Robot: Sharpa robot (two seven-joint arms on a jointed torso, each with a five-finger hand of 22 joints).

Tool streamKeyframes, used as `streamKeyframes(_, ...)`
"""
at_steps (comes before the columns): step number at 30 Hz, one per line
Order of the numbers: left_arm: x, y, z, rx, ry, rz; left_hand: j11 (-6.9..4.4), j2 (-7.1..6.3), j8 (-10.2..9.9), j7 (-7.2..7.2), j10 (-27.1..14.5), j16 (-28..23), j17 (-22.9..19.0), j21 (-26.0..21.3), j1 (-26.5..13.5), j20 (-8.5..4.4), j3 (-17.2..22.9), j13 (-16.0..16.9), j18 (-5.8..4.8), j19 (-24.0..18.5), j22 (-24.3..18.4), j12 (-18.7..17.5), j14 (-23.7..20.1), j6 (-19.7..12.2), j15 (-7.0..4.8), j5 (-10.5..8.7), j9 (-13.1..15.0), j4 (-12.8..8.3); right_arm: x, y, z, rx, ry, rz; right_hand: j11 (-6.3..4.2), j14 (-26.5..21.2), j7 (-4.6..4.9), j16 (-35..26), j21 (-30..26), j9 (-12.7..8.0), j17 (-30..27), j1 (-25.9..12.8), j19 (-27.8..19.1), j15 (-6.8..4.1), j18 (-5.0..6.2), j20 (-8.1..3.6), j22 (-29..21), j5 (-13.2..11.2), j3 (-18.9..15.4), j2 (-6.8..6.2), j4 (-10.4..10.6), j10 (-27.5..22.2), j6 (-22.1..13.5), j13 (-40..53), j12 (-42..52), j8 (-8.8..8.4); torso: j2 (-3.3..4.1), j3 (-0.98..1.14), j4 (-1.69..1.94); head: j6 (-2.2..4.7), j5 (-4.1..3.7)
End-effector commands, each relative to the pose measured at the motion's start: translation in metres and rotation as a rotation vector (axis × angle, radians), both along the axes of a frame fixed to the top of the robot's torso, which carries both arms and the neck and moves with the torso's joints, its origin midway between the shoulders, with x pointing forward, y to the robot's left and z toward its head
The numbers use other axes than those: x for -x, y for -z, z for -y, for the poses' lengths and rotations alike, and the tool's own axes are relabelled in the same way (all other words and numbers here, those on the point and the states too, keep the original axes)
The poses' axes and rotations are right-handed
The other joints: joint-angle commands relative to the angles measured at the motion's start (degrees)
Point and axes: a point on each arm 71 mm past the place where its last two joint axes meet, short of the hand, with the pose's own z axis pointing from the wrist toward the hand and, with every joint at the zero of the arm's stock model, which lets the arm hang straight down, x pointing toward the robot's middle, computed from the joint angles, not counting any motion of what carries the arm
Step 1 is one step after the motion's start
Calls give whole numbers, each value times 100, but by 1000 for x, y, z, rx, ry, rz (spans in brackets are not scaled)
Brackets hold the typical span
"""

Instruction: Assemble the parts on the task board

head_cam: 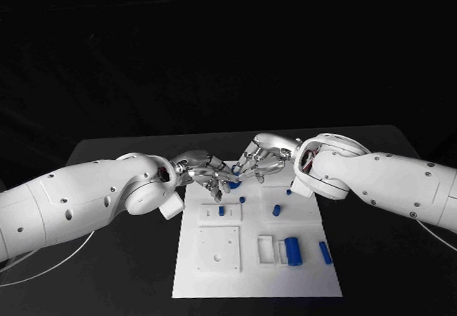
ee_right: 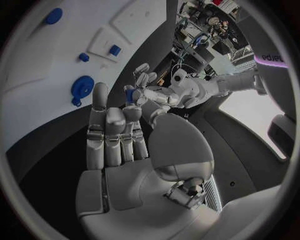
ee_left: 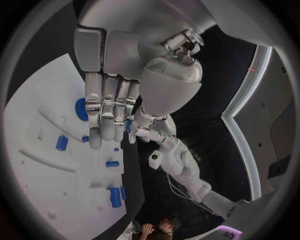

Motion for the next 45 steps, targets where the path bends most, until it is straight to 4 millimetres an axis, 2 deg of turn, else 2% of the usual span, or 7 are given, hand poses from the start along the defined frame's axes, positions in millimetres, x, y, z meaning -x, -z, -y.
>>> streamKeyframes(1,5,-9,15,99,71,-7,-56,13,-73,-259,124,-20,-3,-17,-49,-10,27,-12,-56,-29,4,-88,38,385,-34,2,-21,9,2,5,-3,9,-13,-17,-13,-38,-12,-42,-9,-16,-8,52,-48,3,44,-3,10,44,33,51,-4,-42,-47,-13,-34,12,1,0,-2,2,1)
streamKeyframes(11,5,-9,14,109,61,-13,-87,13,-354,-299,360,-42,10,-14,-126,-35,125,-39,-63,15,5,-324,107,771,-61,1,-79,63,2,4,-3,-3,-9,-17,25,-132,57,-254,-34,-136,-165,35,-116,27,59,20,59,185,97,-3,-6,-144,-247,-247,-280,10,-2,2,-2,-3,-5)
streamKeyframes(12,4,-9,14,110,56,-12,-97,-7,-557,-315,447,-76,17,-24,-172,-45,191,-45,-73,25,-6,-448,133,931,-70,3,-119,50,2,4,-3,-8,-8,-17,27,-171,66,-346,-52,-141,-228,31,-137,36,60,27,56,244,94,-24,-6,-200,-306,-341,-393,9,-2,-1,-2,-4,-6)
streamKeyframes(15,4,-10,13,111,49,-8,-126,0,-588,-359,549,-75,28,-12,-183,-62,200,-54,-71,50,-4,-498,180,1093,-92,3,-75,3,2,3,-3,-20,-5,-13,34,-225,99,-487,-82,-151,-329,-1,-163,51,60,42,47,509,46,-61,11,-273,-426,-465,-533,6,0,-1,-1,-1,-9)
streamKeyframes(27,2,-10,11,111,32,-1,-171,21,-982,-430,785,-149,79,-15,-478,-107,411,-85,-103,80,6,-795,253,1414,-134,5,80,-265,3,1,-1,-59,-2,-10,55,-465,202,-953,-210,-159,-696,-38,-265,112,64,102,4,912,-148,-168,12,-446,-851,-621,-676,4,1,-2,-1,-2,-2)
streamKeyframes(40,-1,-9,7,100,13,-1,-178,25,-1363,-434,884,-200,178,-14,-697,-111,550,29,-95,99,51,-950,294,1622,-139,10,376,-453,5,-1,2,-94,-9,17,52,-464,202,-896,-293,-159,-750,-67,-206,114,59,107,-51,1415,-499,-228,-8,-440,-887,-695,-637,4,0,0,1,1,3)
streamKeyframes(45,-2,-9,5,97,5,-3,-181,20,-1416,-436,905,-208,197,-12,-726,-114,575,51,-95,108,59,-969,306,1654,-143,12,438,-476,7,-1,3,-98,-17,29,42,-482,197,-899,-334,-159,-775,-130,-190,119,46,115,-88,1836,-790,-326,-1,-461,-905,-713,-637,4,1,-2,2,-4,9)
